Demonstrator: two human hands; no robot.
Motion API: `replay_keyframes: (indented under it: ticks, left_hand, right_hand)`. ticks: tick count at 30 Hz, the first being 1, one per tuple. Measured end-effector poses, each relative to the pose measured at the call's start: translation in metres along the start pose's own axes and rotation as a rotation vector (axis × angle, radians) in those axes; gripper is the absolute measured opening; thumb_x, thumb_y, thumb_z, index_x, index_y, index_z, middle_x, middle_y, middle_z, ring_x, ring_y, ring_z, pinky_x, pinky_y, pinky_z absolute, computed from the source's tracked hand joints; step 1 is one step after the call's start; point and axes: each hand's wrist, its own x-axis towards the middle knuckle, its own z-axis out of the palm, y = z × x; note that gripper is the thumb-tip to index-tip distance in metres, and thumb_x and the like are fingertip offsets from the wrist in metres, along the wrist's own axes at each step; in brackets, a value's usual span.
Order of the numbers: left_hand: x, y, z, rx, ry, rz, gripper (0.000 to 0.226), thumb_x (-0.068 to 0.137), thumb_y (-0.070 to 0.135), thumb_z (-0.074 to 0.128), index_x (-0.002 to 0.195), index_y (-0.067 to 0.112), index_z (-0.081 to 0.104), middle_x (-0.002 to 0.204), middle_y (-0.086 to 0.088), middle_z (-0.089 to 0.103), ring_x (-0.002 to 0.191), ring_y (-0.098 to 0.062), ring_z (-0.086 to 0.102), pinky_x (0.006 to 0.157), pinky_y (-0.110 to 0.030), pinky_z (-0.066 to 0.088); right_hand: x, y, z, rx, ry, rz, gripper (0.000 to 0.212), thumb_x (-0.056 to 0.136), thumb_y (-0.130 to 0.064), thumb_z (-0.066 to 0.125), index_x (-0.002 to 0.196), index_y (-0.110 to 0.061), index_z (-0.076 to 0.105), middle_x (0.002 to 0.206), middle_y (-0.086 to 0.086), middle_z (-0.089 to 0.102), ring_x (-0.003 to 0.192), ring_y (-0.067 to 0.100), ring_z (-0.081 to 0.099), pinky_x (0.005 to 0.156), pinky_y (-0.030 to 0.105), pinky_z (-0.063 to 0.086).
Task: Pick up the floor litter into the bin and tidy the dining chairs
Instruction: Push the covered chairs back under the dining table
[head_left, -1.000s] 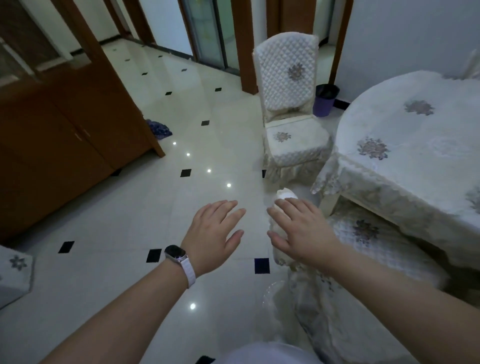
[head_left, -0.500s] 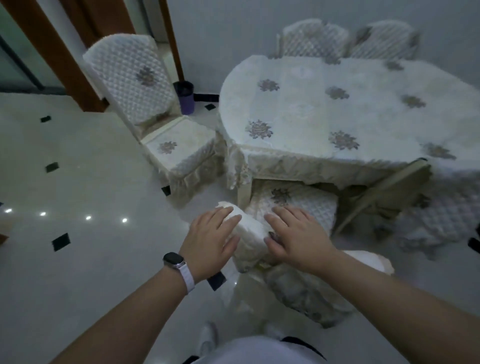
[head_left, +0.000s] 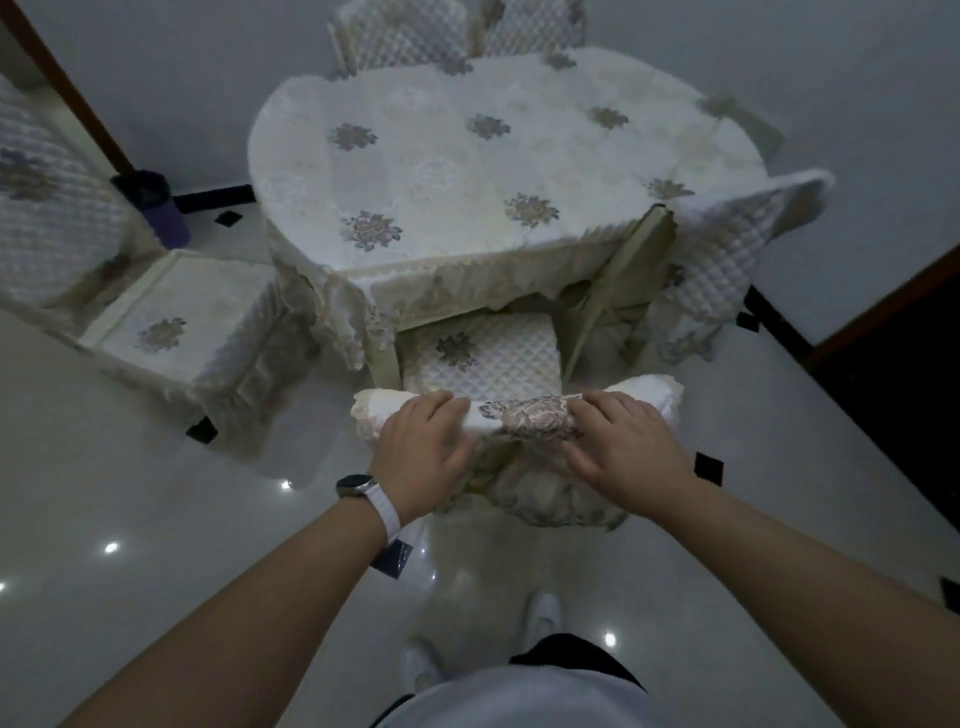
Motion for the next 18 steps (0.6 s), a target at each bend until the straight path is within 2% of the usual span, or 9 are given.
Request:
replay_keyframes:
  ticks: [4,6,12,18]
  left_hand:
    - [0.013,0.007,0.019,0.068,0.000,-0.001,0.054,0.088,0.059,0.045,0.127,0.024,0.060,0.128,0.003,0.060,0.119,-0.021,0.052,0.102,-0.043,0.037]
    - [0.018,0.010,0.027,0.106,-0.008,-0.029,0.056,0.086,0.063,0.045,0.126,0.026,0.061,0.126,0.005,0.061,0.120,-0.020,0.052,0.105,-0.047,0.034]
    - [0.025,0.012,0.037,0.107,0.055,-0.054,0.055,0.082,0.063,0.051,0.113,0.020,0.065,0.105,0.002,0.063,0.102,-0.024,0.055,0.100,-0.052,0.036]
    - [0.027,0.012,0.043,0.128,0.086,-0.070,0.055,0.080,0.062,0.054,0.109,0.017,0.067,0.102,0.000,0.063,0.097,-0.024,0.054,0.095,-0.049,0.037]
  right_hand:
    - [-0.002,0.020,0.010,0.008,0.030,0.012,0.049,0.084,-0.050,0.054,0.118,-0.015,0.061,0.117,0.006,0.062,0.104,0.027,0.059,0.086,0.040,0.047]
    - [0.003,0.031,0.015,0.025,0.031,0.012,0.052,0.085,-0.051,0.052,0.119,-0.014,0.060,0.118,0.006,0.062,0.106,0.027,0.058,0.088,0.041,0.046]
    - [0.023,0.050,0.042,0.149,0.023,-0.078,0.057,0.085,-0.058,0.048,0.119,-0.013,0.060,0.116,0.004,0.062,0.109,0.026,0.057,0.103,0.049,0.039]
    - [0.041,0.068,0.057,0.199,0.173,-0.278,0.052,0.084,-0.058,0.052,0.098,-0.010,0.065,0.093,0.006,0.064,0.087,0.028,0.059,0.086,0.041,0.042]
